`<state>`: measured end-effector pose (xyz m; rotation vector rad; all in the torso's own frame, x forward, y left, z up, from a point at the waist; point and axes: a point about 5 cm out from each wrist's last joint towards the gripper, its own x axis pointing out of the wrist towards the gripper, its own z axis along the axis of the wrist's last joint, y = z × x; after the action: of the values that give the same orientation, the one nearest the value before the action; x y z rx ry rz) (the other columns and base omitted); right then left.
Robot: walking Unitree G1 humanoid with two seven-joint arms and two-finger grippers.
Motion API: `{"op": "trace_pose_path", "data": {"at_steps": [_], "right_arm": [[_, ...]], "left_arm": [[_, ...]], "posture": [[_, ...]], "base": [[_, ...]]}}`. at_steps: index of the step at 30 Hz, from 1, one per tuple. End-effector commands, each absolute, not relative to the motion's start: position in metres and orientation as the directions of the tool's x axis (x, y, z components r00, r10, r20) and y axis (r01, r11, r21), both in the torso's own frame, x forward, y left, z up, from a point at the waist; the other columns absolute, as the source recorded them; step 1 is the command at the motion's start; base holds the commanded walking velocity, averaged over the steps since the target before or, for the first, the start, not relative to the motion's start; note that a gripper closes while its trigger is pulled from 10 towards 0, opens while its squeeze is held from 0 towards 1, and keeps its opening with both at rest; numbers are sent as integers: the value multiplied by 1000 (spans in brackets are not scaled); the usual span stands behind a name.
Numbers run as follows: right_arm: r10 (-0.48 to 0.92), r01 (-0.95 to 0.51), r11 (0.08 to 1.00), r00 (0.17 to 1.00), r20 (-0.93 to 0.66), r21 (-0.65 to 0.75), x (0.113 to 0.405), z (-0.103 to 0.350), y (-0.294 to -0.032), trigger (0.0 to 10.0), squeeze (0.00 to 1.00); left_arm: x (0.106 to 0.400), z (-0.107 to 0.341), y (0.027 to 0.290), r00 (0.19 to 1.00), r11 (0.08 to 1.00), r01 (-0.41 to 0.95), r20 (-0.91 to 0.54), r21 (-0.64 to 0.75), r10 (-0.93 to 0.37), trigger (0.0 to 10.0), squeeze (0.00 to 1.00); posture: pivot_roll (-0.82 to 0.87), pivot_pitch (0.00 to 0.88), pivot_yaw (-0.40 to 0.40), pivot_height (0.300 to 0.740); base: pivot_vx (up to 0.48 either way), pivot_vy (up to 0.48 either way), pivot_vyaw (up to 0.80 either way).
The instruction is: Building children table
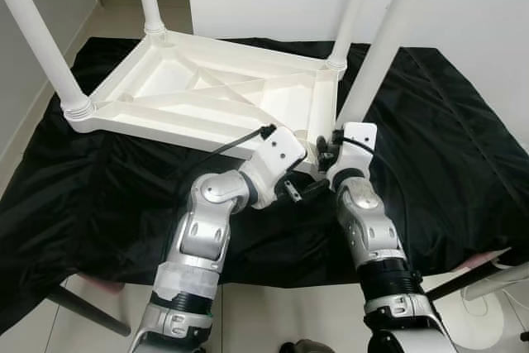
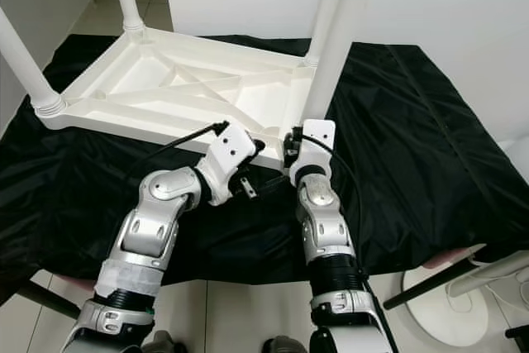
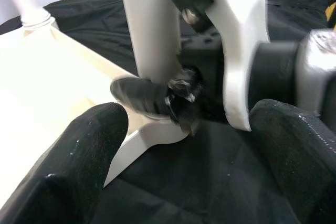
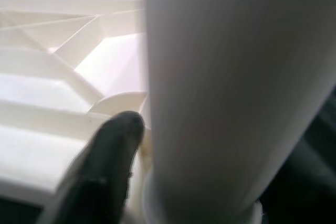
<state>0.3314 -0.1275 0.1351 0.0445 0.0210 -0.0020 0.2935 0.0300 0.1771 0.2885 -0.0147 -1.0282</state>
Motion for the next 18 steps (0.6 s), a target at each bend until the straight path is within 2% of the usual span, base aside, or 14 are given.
{"op": "trace_pose_path", "data": {"at_steps": [1,4,11,12,13,14,16,18], "right_arm": [[21,-20,999,999,-25,45,329,133,-126,10000,1000],[30,-29,998,999,-22,63,328,134,-127,10000,1000],[81,-81,997,997,-14,5,324,134,-155,10000,1000],[123,-123,992,992,-25,-14,323,134,-162,10000,102],[123,-123,992,992,-25,-14,323,134,-162,10000,102],[188,-189,981,982,-31,-45,323,133,-168,10000,0],[244,-247,966,969,-42,-75,323,133,-172,10000,0],[363,-368,917,930,-62,-152,323,132,-177,10000,0]], "left_arm": [[301,181,35,701,667,699,-59,258,-711,10000,0],[300,181,35,701,667,699,-59,258,-711,10000,0],[300,179,34,702,669,698,-59,255,-710,10000,0],[300,179,34,702,669,698,-59,255,-710,10000,0],[300,179,34,702,669,698,-59,255,-710,10000,0],[300,179,34,701,667,699,-60,256,-711,10000,0],[301,179,34,699,665,701,-60,258,-713,10000,0],[301,179,34,693,658,705,-61,265,-718,10000,0]], "posture": [[-16,0,-35,740],[-17,0,-39,740],[-23,0,-44,740],[-24,0,-44,740],[-24,0,-44,740],[-27,0,-40,740],[-26,0,-39,740],[-23,0,-37,740]], "base": [[0,0,0],[0,0,0],[0,0,0],[0,0,0],[0,0,0],[0,0,0],[0,0,0],[0,0,0]]}}
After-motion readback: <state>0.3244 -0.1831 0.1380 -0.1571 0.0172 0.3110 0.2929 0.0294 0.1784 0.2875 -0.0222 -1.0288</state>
